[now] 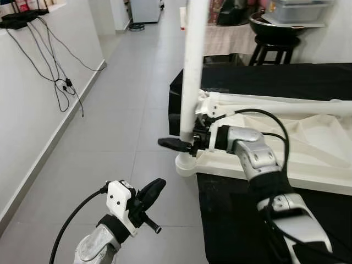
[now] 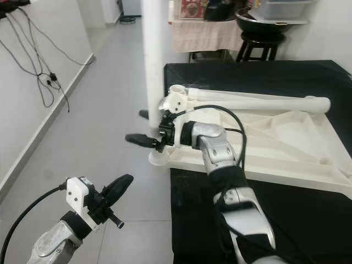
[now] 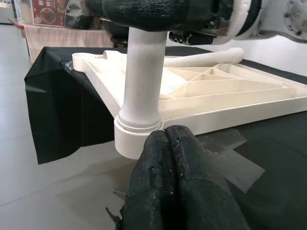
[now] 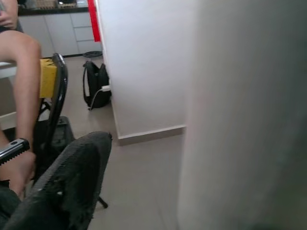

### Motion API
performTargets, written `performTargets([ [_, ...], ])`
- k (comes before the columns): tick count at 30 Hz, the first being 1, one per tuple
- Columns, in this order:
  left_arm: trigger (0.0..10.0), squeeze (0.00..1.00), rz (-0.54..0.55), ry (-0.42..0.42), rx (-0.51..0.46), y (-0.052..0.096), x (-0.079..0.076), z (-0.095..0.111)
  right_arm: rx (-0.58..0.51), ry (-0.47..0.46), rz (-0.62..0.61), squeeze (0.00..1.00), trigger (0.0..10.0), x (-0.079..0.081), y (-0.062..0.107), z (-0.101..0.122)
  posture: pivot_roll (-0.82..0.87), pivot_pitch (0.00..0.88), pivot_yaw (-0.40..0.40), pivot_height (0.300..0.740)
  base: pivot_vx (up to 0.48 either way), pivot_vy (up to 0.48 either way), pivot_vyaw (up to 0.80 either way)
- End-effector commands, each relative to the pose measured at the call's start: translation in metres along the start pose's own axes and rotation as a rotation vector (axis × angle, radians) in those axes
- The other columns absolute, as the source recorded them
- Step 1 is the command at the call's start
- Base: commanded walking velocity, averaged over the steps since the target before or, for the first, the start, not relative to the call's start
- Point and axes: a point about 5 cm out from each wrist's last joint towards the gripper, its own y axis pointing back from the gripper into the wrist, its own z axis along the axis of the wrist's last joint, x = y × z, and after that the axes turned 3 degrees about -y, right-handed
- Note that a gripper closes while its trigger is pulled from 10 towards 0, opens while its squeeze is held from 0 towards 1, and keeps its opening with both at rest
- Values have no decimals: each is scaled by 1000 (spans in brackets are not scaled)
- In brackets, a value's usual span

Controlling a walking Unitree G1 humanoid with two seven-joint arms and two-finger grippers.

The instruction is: Building children table

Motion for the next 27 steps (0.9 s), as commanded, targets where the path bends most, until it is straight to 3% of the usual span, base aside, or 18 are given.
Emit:
performTargets([
  [1, 10000, 0, 7, -10, 18, 2, 1, -2, 42, -20, 43, 0, 0, 2, -9, -6, 49, 0, 0, 740, 0, 0, 0],
  [7, 10000, 0, 8, -13, 18, 1, 1, -2, 65, -62, 34, 0, 0, -4, -6, -15, 51, 0, -2, 740, 0, 0, 0],
  [13, 10000, 0, 7, -9, 17, 1, -2, -3, 72, -74, -82, 0, 0, -9, 4, -32, 44, 0, 0, 740, 0, 0, 0],
  [15, 10000, 0, 6, -8, 17, 2, -3, -2, 122, -50, -169, 0, 0, -8, 8, -44, 47, 0, -12, 740, 0, 0, 0],
  [16, 10000, 0, 6, -8, 18, 4, -3, -2, 120, -99, -340, 0, 0, -11, 8, -52, 52, 0, -24, 740, 0, 0, 0],
  [17, 10000, 0, 6, -8, 18, 4, -3, -2, 120, -99, -340, 0, 0, -11, 8, -52, 52, 0, -24, 740, 0, 0, 0],
  [18, 10000, 0, 9, -5, 19, 6, -3, -2, 77, -259, -819, 0, 0, 3, 6, -75, 47, 0, -17, 740, 0, 0, 0],
  [19, 10000, 0, 9, -5, 19, 6, -3, -2, 77, -259, -819, 0, 0, 3, 6, -75, 47, 0, -17, 740, 0, 0, 0],
  [20, 10000, 0, 10, -3, 20, 7, -2, -1, 75, -305, -878, 0, 0, 19, 6, -83, 47, 0, -17, 740, 0, 0, 0],
  [21, 10000, 0, 9, -3, 23, 7, -2, -2, 84, -333, -852, 0, 0, 39, 1, -88, 23, 0, -4, 740, 0, 0, 0],
  [25, 10000, 0, 1, 0, 26, 6, -2, -2, 84, -310, -856, 0, 0, 42, 5, -87, 20, 0, -4, 740, 0, 0, 0],
  [27, 10000, 0, -3, 4, 25, 7, -1, -2, 84, -274, -875, 0, 0, 30, 9, -85, 33, 0, -14, 740, 0, 0, 0],
])
